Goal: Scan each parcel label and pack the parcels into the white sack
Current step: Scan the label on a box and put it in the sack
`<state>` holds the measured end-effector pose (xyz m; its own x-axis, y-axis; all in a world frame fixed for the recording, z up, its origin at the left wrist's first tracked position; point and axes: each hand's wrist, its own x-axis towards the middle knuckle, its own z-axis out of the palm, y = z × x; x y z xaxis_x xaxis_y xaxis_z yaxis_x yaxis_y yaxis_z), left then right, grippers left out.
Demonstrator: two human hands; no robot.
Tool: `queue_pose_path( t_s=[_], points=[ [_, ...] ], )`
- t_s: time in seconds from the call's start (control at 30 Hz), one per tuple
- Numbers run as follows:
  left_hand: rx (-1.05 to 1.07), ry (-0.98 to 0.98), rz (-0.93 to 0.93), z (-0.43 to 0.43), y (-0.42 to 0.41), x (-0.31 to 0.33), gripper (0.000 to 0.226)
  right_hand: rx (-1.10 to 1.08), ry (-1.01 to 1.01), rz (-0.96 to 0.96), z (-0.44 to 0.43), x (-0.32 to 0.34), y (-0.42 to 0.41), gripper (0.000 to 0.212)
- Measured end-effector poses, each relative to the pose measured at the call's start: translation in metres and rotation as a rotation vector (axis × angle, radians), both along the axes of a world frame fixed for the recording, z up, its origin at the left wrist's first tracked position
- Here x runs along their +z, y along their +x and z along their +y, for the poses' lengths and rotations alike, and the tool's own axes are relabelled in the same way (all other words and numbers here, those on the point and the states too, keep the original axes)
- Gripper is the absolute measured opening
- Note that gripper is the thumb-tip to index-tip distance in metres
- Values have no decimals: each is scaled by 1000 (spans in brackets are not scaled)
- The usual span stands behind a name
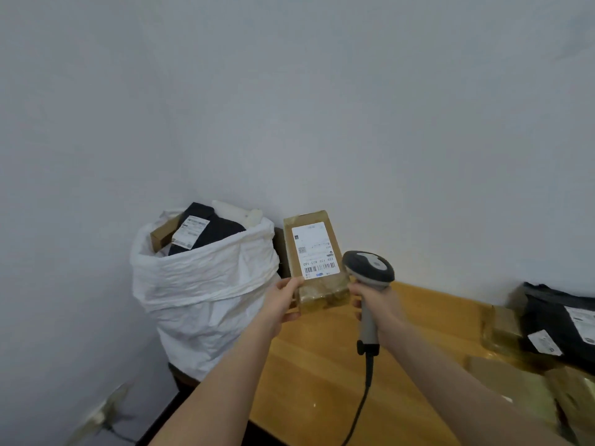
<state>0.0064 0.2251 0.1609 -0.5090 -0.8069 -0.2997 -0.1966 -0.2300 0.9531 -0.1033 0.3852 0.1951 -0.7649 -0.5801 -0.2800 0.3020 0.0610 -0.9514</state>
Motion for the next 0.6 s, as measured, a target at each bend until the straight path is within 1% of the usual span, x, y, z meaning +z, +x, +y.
queue_pose_path(
  t_s=[0.23, 0.33, 0.4, 0.43, 0.5, 0.6],
  points=[
    [77, -47, 99, -145, 47, 41, 38, 7, -60, 3, -176, 22, 32, 29],
    [105, -49, 90, -216, 73, 60, 42, 21, -96, -48, -250, 33, 52, 29],
    [136, -86, 87, -259, 86, 73, 43, 59, -119, -57, -291, 42, 62, 26],
    [166, -120, 91, -279, 91, 79, 44, 78, -125, -58, -310, 47, 66, 25],
    [232, -249, 59, -319, 99, 91, 52, 81, -130, -71, -343, 52, 71, 28],
    [269, -522, -125, -368, 113, 100, 67, 33, -99, -111, -378, 46, 70, 29]
  ],
)
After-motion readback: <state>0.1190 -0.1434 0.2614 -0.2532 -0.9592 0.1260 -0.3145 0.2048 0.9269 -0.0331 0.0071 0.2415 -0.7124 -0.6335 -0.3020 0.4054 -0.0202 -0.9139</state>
